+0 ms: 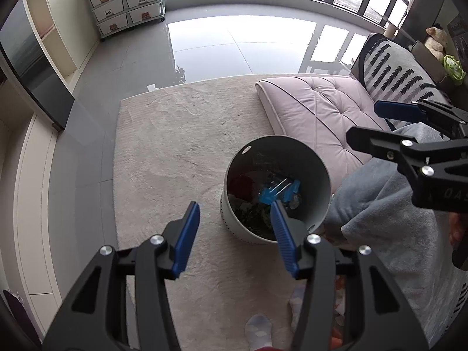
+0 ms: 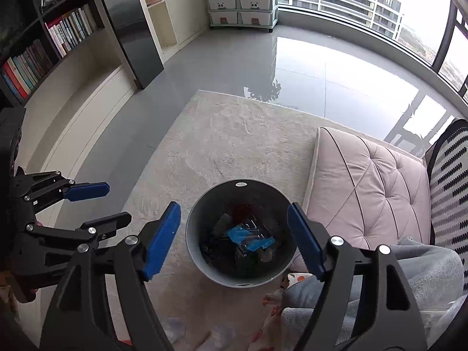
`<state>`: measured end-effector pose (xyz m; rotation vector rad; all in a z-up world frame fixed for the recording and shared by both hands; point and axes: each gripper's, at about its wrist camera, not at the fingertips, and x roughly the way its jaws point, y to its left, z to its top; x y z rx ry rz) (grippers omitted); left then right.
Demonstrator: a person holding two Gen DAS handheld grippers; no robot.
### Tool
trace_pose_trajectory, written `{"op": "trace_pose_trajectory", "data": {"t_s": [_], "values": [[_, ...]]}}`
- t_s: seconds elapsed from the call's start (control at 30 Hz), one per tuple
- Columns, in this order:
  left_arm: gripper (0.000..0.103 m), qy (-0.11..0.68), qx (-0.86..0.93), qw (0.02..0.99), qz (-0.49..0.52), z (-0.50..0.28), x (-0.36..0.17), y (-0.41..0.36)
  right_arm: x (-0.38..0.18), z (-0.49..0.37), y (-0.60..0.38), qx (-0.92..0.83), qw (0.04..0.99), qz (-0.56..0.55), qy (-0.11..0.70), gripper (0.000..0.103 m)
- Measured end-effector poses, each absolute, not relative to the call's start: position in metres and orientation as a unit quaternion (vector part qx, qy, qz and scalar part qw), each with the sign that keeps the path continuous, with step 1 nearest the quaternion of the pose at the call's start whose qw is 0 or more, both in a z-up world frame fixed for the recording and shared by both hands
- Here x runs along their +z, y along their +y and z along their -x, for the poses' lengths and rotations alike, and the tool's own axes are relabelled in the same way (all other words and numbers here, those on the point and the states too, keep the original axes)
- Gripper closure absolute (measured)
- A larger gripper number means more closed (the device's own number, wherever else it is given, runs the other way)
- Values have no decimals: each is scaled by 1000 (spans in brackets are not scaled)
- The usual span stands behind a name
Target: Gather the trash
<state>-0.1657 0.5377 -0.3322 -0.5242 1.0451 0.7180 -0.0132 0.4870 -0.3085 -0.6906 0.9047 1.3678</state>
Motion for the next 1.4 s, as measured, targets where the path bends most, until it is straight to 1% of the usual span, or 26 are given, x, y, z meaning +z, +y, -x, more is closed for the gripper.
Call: {"op": "trace_pose_trajectory", "data": {"t_s": [0.1,0.27,0.33,0.43,0.53,0.63,0.7,0.8,1.1,1.4], "values": [[39,474,334,779,240,168,-324,537,-306,19,480,596,628,305,397,30],[30,466,332,787,230,168,-305,532,-297,29,458,585,633,302,407,29],[28,466,328,791,224,166,-297,529,-293,30,446,576,640,296,414,25],[26,468,312,799,212,162,-284,520,-284,32,429,555,655,286,426,16],[26,474,290,809,191,154,-272,503,-273,32,409,534,674,270,433,15],[26,481,263,819,169,146,-259,484,-256,29,383,510,702,242,434,14],[24,486,241,826,155,138,-251,468,-244,25,363,491,721,222,436,14],[23,488,206,838,132,126,-238,441,-225,17,325,452,752,194,439,14],[23,496,92,859,89,79,-191,337,-173,-3,165,302,835,127,442,14],[23,493,3,869,45,58,-143,211,-128,16,2,191,868,96,449,14]]}}
